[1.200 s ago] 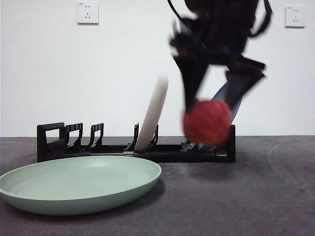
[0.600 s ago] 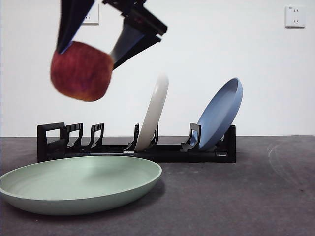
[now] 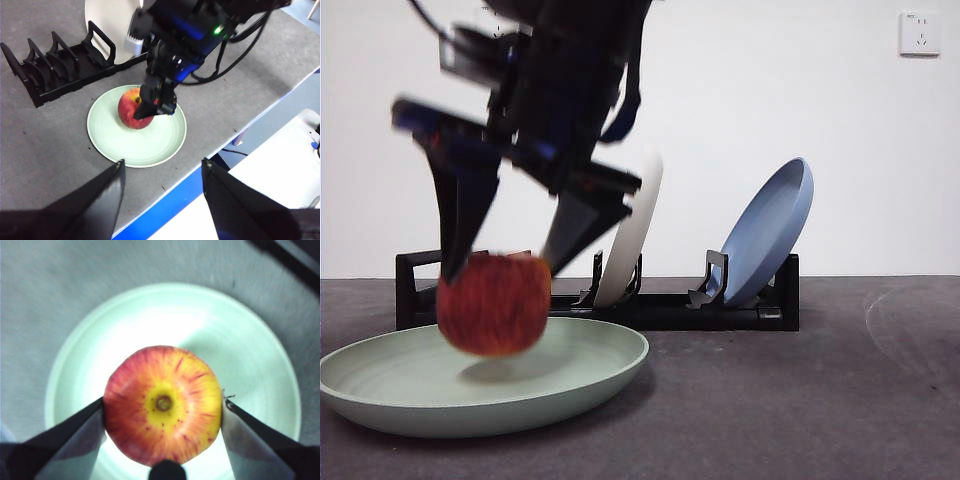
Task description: Take the green plate from the plate rack,put the plate on the table,take the apple from the table,put the apple in the plate
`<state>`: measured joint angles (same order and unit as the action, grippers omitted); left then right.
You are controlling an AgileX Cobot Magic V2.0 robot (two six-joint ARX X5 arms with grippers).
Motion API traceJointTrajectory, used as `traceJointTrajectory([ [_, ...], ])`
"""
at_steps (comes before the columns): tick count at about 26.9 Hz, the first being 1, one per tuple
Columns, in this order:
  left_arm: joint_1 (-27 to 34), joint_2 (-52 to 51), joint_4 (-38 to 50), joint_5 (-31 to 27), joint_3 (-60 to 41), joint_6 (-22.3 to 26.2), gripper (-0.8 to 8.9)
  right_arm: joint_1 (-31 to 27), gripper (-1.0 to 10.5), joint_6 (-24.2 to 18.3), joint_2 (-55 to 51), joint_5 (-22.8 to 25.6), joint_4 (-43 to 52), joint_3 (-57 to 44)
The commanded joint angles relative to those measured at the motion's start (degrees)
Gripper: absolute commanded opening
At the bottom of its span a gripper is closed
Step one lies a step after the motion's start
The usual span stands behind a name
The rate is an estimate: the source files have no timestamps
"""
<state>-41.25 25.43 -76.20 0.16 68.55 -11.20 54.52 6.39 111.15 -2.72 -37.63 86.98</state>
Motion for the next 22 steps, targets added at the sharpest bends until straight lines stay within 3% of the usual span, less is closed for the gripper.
traceJointTrajectory([
  [1, -0.1, -0.2, 0.6, -0.2, -0.3, -0.4, 2.52, 0.2, -0.1, 0.5, 2.5, 1.5, 0.5, 0.0],
  [8, -0.1, -0.2, 0.6, -0.2, -0.3, -0.3, 2.52, 0.2, 0.3, 0.9, 4.8, 1.7, 0.2, 0.0],
  [12, -0.1, -0.2, 0.6, -0.2, -0.3, -0.3, 2.52, 0.2, 2.8, 1.1, 4.8, 1.7, 0.1, 0.0],
  [14, -0.1, -0.2, 0.6, -0.2, -0.3, -0.3, 2.52, 0.2, 3.6, 1.1, 4.8, 1.7, 0.1, 0.0],
  [22, -0.1, -0.2, 0.6, -0.2, -0.3, -0.4, 2.52, 0.2, 3.6, 1.1, 4.8, 1.7, -1.0, 0.7],
])
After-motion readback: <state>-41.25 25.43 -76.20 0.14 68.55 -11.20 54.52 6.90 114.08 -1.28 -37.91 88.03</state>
